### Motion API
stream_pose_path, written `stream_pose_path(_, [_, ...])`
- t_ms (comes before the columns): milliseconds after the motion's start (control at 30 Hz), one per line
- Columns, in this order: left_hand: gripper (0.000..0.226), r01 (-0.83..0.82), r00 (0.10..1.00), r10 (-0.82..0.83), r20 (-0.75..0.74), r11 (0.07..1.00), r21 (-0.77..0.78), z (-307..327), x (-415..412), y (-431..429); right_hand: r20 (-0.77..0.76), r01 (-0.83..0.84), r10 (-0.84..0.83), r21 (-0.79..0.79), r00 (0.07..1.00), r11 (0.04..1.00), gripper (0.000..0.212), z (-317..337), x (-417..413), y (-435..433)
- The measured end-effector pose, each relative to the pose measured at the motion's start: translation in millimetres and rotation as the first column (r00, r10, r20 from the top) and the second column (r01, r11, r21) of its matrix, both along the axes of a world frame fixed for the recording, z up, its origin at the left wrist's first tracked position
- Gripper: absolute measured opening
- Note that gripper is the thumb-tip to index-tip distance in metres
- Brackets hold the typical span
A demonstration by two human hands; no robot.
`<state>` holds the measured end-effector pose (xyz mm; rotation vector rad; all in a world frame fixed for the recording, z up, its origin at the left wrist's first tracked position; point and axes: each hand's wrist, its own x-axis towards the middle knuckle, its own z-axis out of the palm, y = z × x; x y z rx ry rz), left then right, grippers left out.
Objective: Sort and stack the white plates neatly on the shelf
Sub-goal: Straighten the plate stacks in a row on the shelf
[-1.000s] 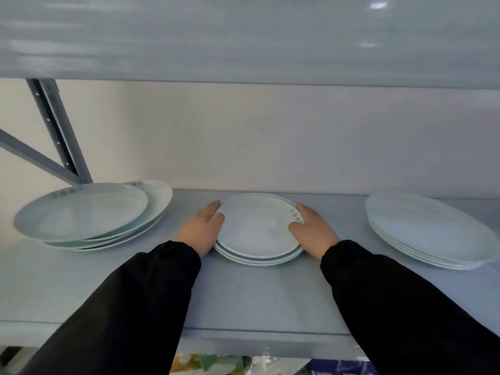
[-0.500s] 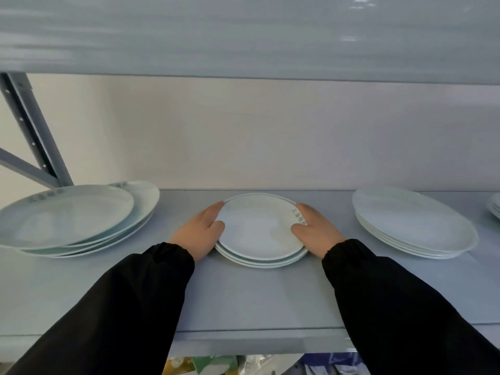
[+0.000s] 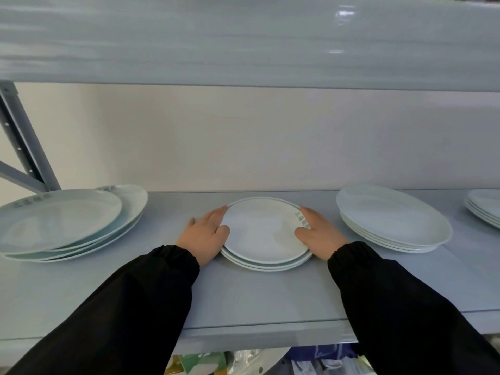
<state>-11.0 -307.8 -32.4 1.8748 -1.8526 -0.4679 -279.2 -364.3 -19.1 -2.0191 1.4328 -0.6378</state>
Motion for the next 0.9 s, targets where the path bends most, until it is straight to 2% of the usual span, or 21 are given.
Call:
stream_pose_path(167, [0.073,0.011,0.999,-0.011,0.043,1.0,0.006,-2,-5,-1,0.013,0.023,-0.023,-0.008,1.0,1.0,0.039,-3,-9,8])
stream_pose_path(433, [0.073,0.009,0.999,-0.009,0.032,1.0,-0.003,-2,-3,2,-0.022,0.075,-0.075,0.017,0.997,0.997,0.072,-1,-6,16])
stream_pose_path(500, [0.073,0.004,1.0,-0.004,0.029,1.0,-0.007,-3,-3,1,-0.018,0.081,-0.08,0.019,0.997,0.997,0.074,0,-6,17])
stream_pose_path(567, [0.073,0.007,1.0,-0.006,0.028,1.0,-0.011,-3,-3,1,-0.013,0.081,-0.081,0.012,0.997,0.997,0.066,2,-6,19])
stream_pose_path(667, [0.073,0.022,1.0,-0.022,0.021,0.999,-0.023,-3,-2,1,0.019,0.069,-0.07,0.006,0.997,0.998,0.043,2,-5,20])
stream_pose_path(900, [0.072,0.042,0.999,-0.042,-0.008,0.998,-0.037,-4,0,1,0.058,0.069,-0.068,-0.013,0.996,0.998,0.034,-1,-7,20])
